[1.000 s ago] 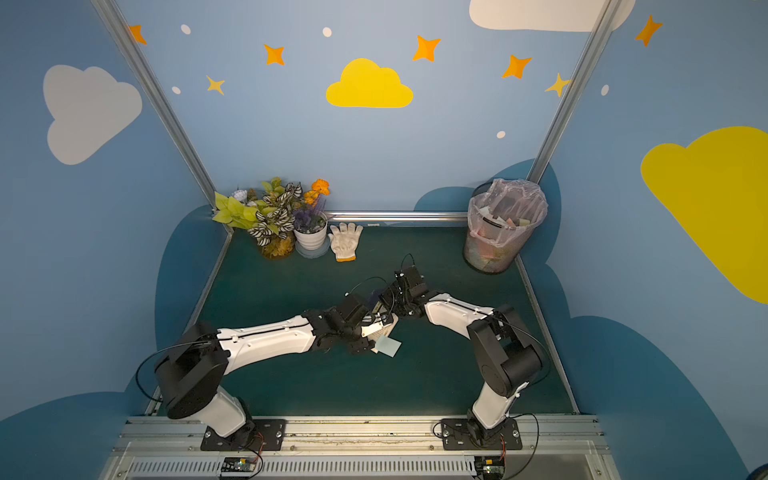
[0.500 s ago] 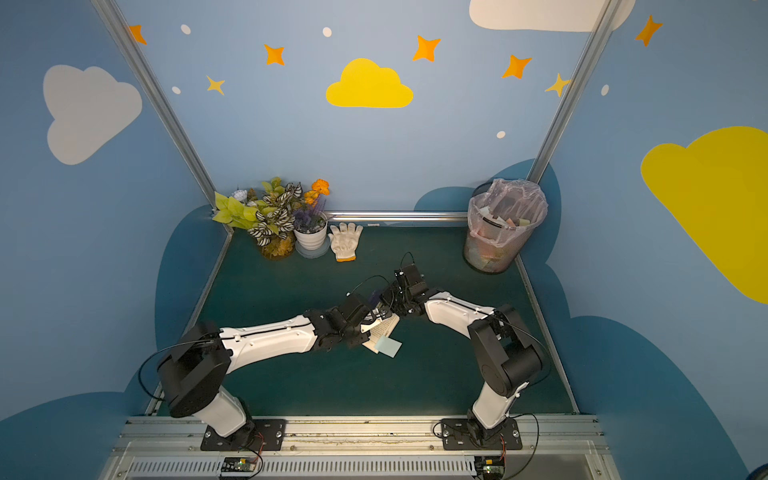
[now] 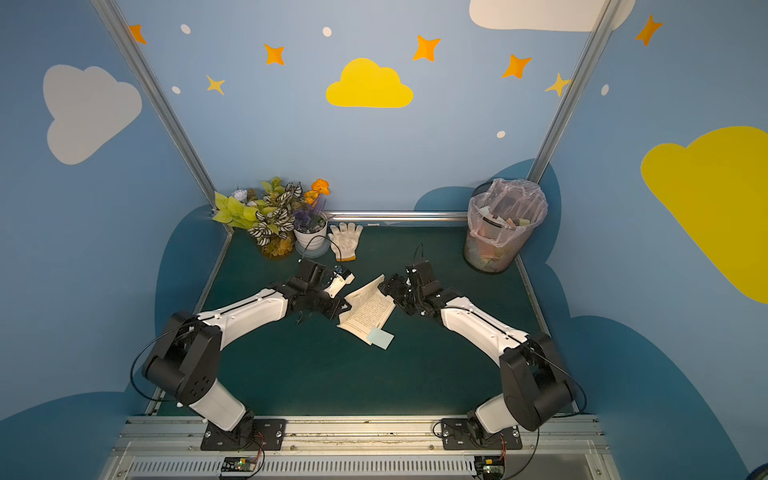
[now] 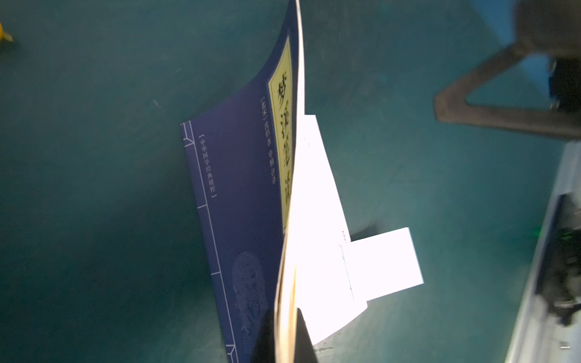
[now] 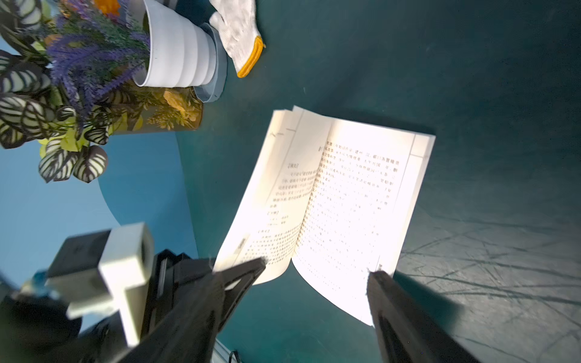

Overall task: Peel off the used sticky note
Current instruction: Turn the page of the book at the center of the board, then tear off the note from the book.

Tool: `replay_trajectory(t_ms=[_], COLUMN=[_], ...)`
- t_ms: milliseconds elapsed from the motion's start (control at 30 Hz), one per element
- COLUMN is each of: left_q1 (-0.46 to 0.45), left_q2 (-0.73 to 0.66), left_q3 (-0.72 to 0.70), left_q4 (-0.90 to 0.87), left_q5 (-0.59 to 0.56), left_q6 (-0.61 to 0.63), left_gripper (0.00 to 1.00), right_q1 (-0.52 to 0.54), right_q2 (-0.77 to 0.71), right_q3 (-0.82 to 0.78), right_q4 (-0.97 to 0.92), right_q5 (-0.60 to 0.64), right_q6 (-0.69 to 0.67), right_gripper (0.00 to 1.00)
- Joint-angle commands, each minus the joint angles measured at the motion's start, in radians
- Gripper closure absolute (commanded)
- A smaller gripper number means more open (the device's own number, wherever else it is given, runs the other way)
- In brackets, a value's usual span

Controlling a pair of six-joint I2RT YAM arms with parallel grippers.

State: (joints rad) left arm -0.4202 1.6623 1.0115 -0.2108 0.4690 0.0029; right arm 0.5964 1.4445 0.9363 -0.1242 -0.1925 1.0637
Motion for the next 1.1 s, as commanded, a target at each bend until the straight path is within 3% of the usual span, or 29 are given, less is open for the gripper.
replay_trajectory(t_ms=[0, 133, 233, 367, 600, 1067], left_q1=[0.04, 0.06, 0.066, 0.089, 0.143, 0.168], left_q2=[0.057, 0.08, 0.082, 0.096, 0.141, 0.21], left_q3=[-0.016, -0.031, -0.05, -0.065, -0.08, -0.08], left_q4=[0.052, 0.088, 0.102, 0.111, 0.146, 0.151], left_q5=[0.255, 0.281, 0.274, 0.258, 0.279, 0.26], left_q6=[-0.157, -0.198, -0.206, -0.218, -0.256, -0.261], left_gripper=[0.97, 0.97, 0.97, 0.97, 0.97, 0.97], right_q1=[0.047, 0.097, 0.115, 0.121, 0.102, 0.08], right_q2=[-0.002, 0.072, 0.141, 0.172, 0.063, -0.106], right_q3=[-0.044, -0.035, -0.005, 0.016, -0.086, -0.32], right_q4=[-0.003, 0.039, 0.058, 0.05, -0.009, -0.048], right_q5=[0.065, 0.088, 0.079, 0.069, 0.088, 0.094], right_q6=[-0.015, 0.002, 0.005, -0.023, -0.058, -0.05], right_gripper=[0.34, 0.61, 0.64, 0.59, 0.43, 0.36])
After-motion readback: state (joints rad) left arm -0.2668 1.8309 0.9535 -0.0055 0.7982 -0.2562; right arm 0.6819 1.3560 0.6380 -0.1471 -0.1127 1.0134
